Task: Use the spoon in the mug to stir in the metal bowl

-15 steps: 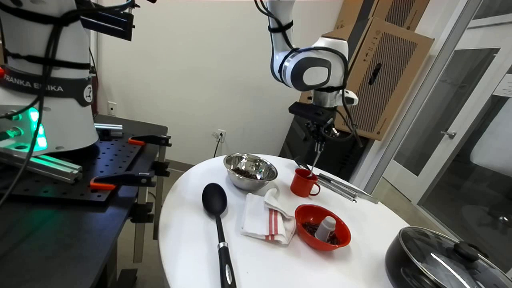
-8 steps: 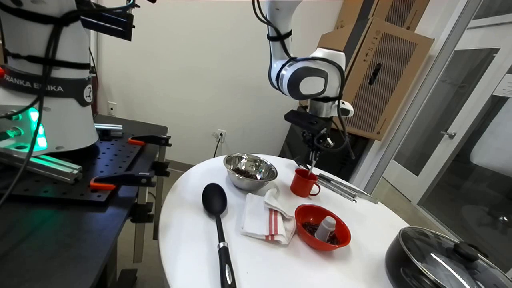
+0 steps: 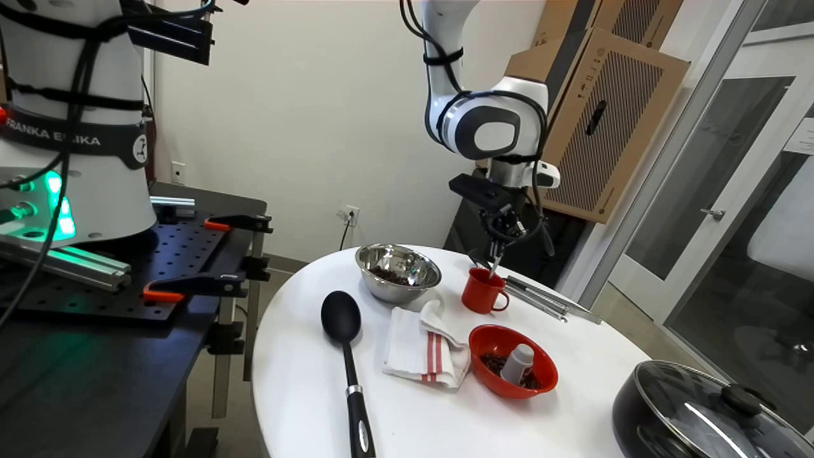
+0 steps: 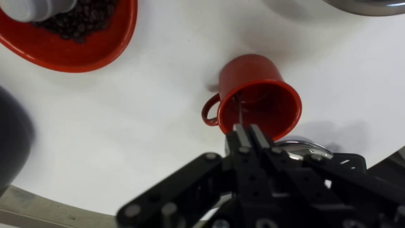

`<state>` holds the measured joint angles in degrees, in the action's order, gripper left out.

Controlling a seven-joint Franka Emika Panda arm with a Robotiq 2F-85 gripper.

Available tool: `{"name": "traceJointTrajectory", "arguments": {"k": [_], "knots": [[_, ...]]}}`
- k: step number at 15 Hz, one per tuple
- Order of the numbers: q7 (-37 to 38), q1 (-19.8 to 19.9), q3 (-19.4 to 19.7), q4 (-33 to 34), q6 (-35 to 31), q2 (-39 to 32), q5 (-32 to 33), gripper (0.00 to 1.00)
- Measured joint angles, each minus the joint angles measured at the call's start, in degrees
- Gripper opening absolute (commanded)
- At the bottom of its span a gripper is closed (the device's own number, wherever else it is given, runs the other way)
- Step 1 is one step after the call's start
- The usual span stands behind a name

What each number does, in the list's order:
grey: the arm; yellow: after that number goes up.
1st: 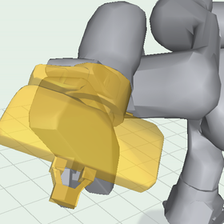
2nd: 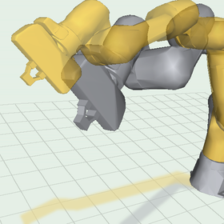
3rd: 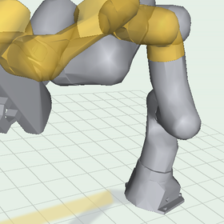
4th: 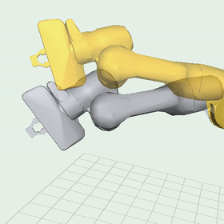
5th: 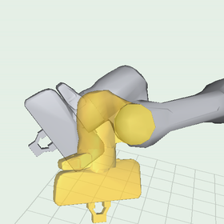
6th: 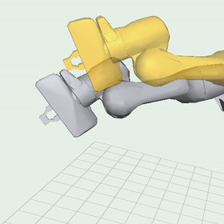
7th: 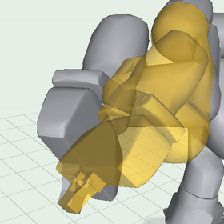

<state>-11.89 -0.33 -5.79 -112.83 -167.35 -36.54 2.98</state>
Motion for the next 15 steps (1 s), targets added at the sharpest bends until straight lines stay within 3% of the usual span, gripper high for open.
{"name": "traceJointTrajectory", "arguments": {"k": [11,12,13,15], "knots": [[1.51,0.59,-0.76,-5.44,0.31,4.11,-0.44,0.01],[1.54,0.69,-0.82,-5.84,0.36,4.48,-0.50,0.30],[1.67,0.76,-0.82,-6.20,0.50,4.84,-0.55,0.31],[1.90,0.91,-0.81,-6.78,0.97,5.34,-0.60,0.44]]}}
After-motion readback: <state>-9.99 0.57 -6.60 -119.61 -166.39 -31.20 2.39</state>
